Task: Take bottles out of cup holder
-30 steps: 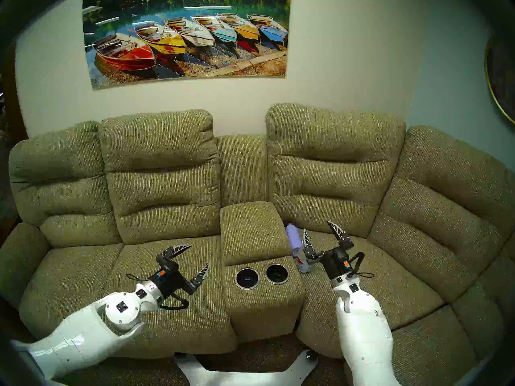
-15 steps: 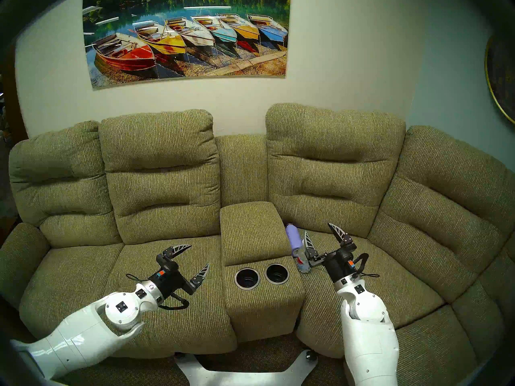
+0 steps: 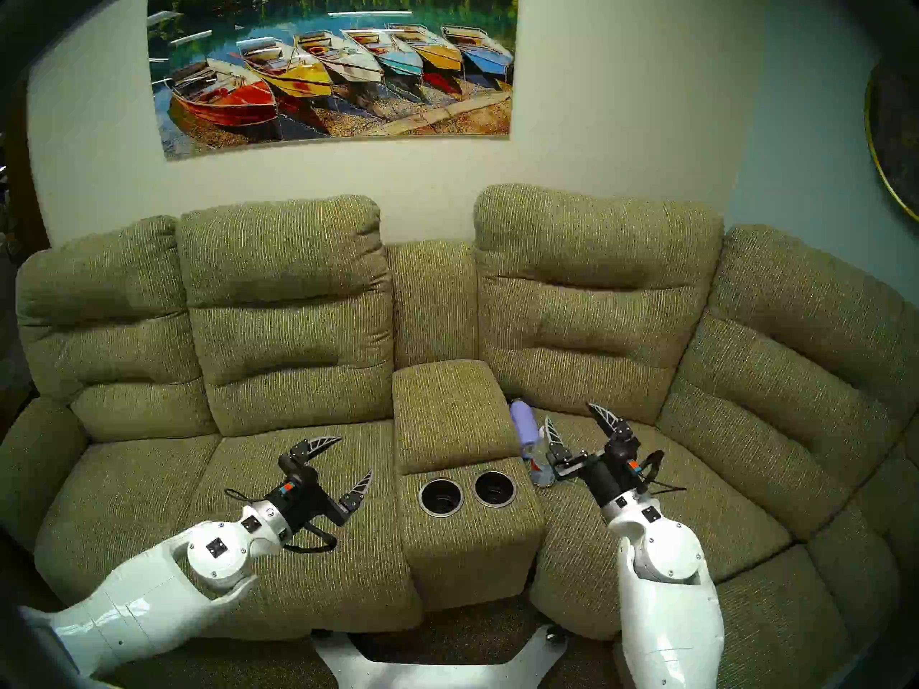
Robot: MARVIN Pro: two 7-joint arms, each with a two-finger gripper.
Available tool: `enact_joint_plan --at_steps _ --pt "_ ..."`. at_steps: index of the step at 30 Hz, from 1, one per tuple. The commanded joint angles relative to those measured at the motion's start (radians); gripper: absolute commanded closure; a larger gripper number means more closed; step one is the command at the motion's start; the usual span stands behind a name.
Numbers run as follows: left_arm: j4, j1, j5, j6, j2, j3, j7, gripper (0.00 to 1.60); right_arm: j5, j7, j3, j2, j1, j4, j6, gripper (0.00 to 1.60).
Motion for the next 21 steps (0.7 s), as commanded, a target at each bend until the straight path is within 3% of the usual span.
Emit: enact_joint_plan --at_steps 1,11,21 --pt "-0.019 0.001 -0.001 -0.01 0.001 -0.003 0.001 0.0 -0.021 -0.025 0.001 -0.012 -0.045 -0.121 0.094 0.0" --pt "-0.02 0.001 -0.002 -0.011 0.002 -0.002 0.003 0.0 -0.069 -0.064 0.004 -0.034 -0.096 -0.243 0.244 0.0" --pt "-0.021 0.001 -0.002 -0.012 0.003 -0.001 0.004 0.0 -0.084 -0.069 0.005 -0.042 -0.099 -0.261 0.279 0.0"
